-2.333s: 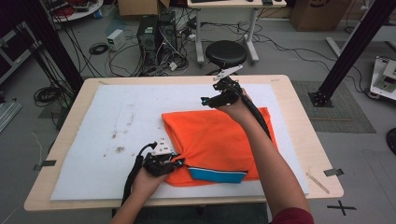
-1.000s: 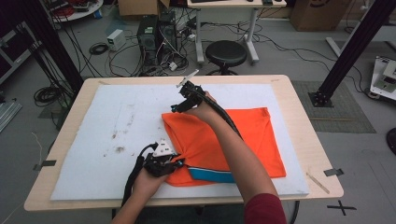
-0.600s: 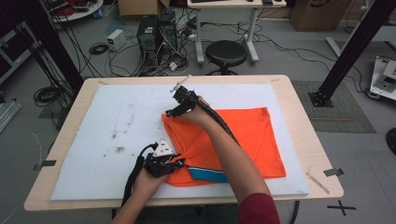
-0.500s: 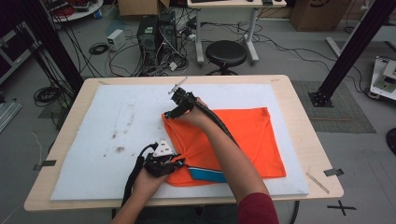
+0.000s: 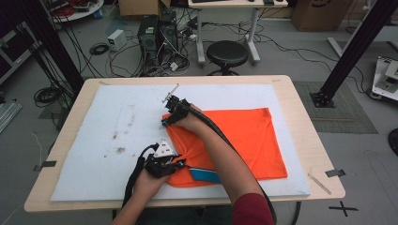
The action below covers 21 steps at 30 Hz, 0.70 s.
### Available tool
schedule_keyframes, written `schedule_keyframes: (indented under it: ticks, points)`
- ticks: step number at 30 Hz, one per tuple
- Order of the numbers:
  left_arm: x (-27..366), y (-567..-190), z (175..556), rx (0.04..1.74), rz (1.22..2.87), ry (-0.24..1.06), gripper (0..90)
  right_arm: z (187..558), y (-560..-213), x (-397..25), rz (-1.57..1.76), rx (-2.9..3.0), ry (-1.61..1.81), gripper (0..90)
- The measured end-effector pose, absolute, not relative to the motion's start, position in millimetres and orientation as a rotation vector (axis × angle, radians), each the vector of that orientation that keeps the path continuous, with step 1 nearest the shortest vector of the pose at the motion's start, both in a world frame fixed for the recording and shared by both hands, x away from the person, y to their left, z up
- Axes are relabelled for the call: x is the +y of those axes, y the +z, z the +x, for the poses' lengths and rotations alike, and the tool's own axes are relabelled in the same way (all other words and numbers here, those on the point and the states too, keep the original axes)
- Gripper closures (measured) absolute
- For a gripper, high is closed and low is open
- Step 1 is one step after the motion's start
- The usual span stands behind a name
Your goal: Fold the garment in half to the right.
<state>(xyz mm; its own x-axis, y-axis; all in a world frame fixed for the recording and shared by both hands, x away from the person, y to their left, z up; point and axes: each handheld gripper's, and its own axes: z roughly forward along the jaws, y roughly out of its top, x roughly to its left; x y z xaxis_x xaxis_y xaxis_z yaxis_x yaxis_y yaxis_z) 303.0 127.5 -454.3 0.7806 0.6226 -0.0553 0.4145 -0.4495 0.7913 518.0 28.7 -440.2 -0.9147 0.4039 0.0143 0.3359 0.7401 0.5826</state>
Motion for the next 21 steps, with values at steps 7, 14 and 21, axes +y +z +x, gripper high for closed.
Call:
schedule_keyframes:
  ticks: [7,14,21]
  points:
    - [127.4,-453.9,302.5,0.767,2.11,0.315,75.8,511.3,-435.0,37.5,0.527,2.843,0.874,79.2]
    - [129.0,-453.2,302.8,0.774,2.102,0.305,76.6,512.5,-432.6,38.7,0.551,2.848,0.855,83.4]
    - [137.9,-446.3,298.5,0.789,2.098,0.337,77.4,510.1,-420.5,43.7,0.544,2.805,0.902,84.2]
